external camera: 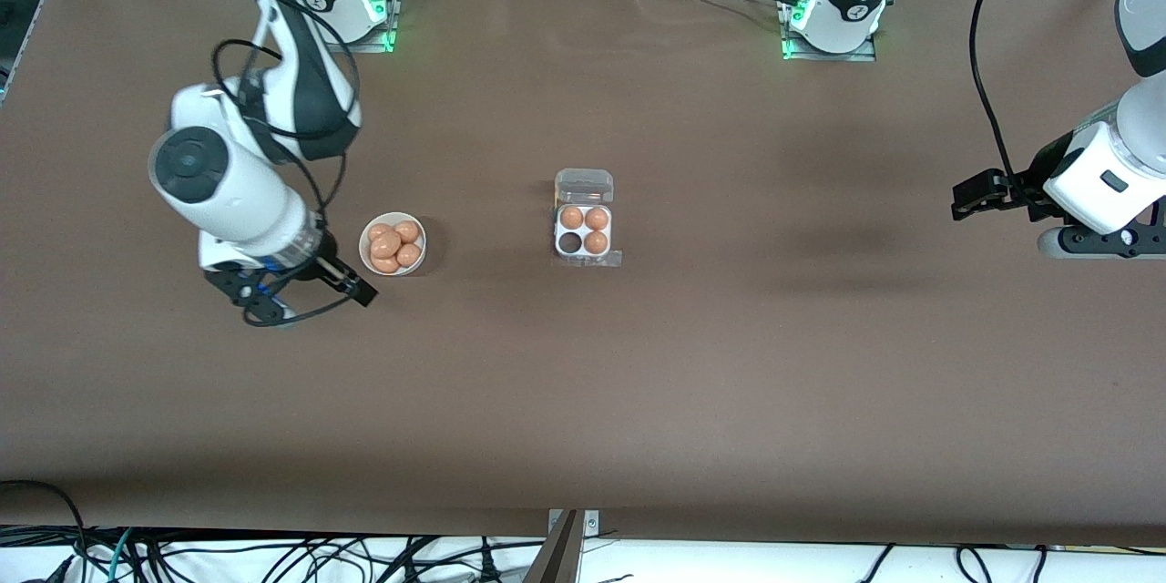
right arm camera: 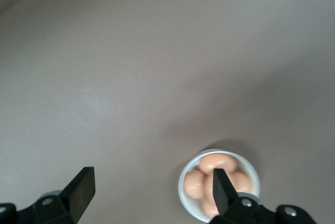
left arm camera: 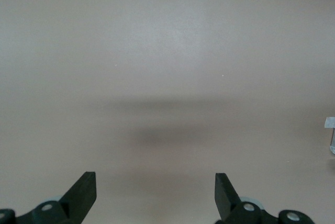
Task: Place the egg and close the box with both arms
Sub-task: 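Move the right gripper over the white bowl of eggs, then lower the right gripper into the bowl and grasp one brown egg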
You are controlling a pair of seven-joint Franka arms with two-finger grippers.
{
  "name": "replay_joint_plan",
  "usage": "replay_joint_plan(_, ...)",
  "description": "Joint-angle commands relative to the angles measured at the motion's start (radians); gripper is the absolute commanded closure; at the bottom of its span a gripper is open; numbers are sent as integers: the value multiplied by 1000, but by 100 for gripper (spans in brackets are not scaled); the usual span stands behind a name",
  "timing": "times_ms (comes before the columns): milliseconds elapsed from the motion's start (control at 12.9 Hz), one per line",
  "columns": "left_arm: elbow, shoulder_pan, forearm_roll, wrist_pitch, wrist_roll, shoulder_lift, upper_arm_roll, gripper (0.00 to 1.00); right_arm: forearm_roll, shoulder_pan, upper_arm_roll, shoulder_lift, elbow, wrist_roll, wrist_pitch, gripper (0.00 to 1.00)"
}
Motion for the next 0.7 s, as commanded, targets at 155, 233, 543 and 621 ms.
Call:
replay_joint_plan(155,-5,1,-13,-6,11,-5,3,0,1,46,-3,-46,-244,112,230,0)
replay_joint_plan(233,-5,1,-13,-8,11,-5,3,0,-5,47,-2,-60,-292,112,258,0)
replay_joint_plan(543,-5,1,-13,-6,11,-5,3,0,-8,72,-3,-77,-433,144,401,0)
replay_joint_plan(621,-6,1,-13,-6,11,-5,3,0,-8,72,-3,-78,-445,147,399,0)
